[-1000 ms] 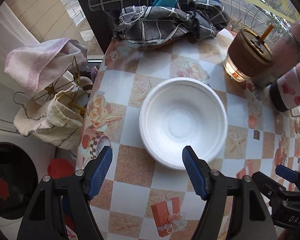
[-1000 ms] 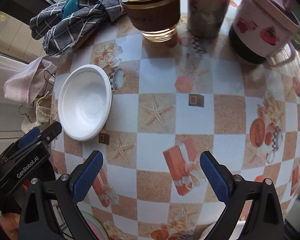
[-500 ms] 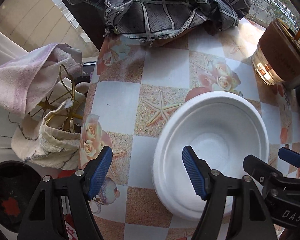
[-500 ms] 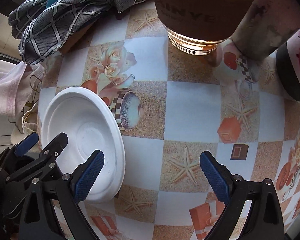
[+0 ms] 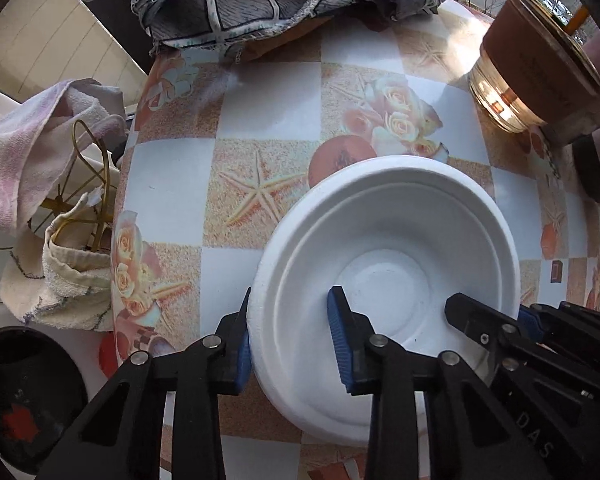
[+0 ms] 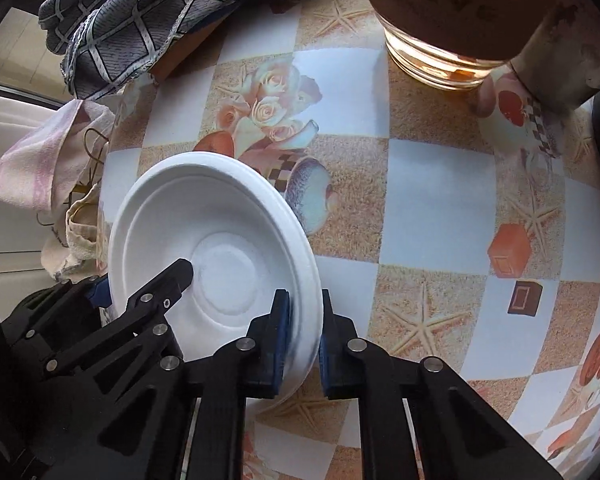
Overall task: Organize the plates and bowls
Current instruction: 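Move both grippers to the third white bowl and close on its rim, then carry the third bowl with both grippers over the bowl stack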
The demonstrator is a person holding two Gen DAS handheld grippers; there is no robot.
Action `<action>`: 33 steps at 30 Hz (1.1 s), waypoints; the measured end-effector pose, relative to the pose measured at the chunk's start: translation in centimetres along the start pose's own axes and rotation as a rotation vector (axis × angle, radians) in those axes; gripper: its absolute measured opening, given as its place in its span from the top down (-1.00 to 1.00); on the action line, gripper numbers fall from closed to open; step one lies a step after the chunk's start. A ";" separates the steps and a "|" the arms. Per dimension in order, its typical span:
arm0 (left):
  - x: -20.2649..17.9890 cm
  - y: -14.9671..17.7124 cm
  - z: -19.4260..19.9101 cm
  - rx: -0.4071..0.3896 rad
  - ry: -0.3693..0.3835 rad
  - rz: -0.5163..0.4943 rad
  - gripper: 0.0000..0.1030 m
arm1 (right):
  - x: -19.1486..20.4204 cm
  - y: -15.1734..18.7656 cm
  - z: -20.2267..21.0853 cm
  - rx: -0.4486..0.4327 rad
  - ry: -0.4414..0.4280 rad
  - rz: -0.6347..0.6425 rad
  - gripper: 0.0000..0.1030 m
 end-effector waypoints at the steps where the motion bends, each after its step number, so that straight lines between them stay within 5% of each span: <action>1: -0.3 0.6 -0.1 0.007 0.006 -0.006 0.32 | -0.3 0.5 -0.1 0.009 0.003 0.005 0.73; 8: -3.6 6.8 -1.2 0.028 0.017 -0.035 0.33 | -2.5 6.3 -1.0 0.055 0.037 -0.002 0.73; 14: -6.0 13.8 -2.1 0.026 -0.045 -0.081 0.33 | -3.6 12.8 -3.0 0.108 0.043 -0.008 0.67; 25: -10.1 26.5 -5.1 0.124 -0.056 -0.210 0.32 | -6.2 25.2 -6.7 0.206 0.045 -0.057 0.64; 33: -11.6 30.8 -5.5 0.171 -0.059 -0.294 0.31 | -7.0 28.9 -7.3 0.229 0.036 -0.100 0.64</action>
Point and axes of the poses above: each gripper's, at about its wrist camera, not at the fingertips, and z roughly against the way its jaws point, x to its left, y to its underside, the point moved 7 cm from there along -z, roughly the way its jaws point, and after that the axes turned 15 degrees about x, right-handed, at the moved point
